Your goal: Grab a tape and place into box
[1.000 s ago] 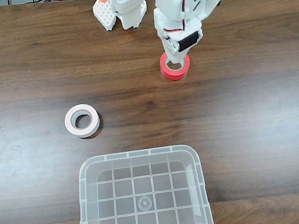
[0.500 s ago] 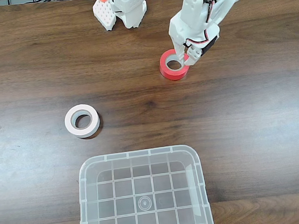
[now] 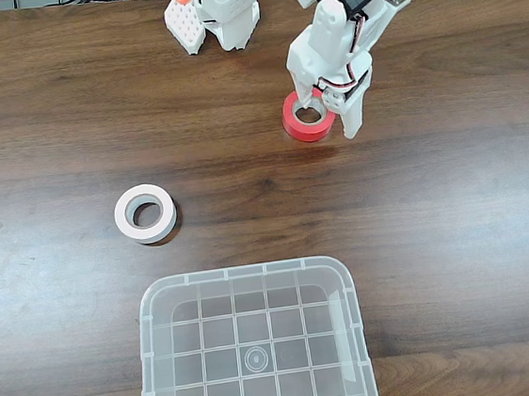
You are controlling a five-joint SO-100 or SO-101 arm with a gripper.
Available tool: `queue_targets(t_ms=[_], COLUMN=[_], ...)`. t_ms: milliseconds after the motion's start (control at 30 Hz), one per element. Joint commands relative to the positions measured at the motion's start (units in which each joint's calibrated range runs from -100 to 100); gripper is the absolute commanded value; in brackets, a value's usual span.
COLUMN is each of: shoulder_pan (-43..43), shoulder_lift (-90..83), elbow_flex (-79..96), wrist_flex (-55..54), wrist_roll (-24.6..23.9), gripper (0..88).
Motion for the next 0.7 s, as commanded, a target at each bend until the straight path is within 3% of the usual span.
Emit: queue_targets(t_ms=[0, 200, 500, 667], shoulder_pan=[0.3, 0.3, 0.4, 0.4], shoulder_lift=[-0.8, -0.7, -0.7, -1.1], elbow_flex=[0.8, 2.4, 4.6, 4.4], wrist_flex=[-4.2, -7.6, -9.8, -9.9], wrist_roll=[0.6, 1.7, 2.3, 2.3], gripper=[29.7, 29.0, 8.7, 5.8])
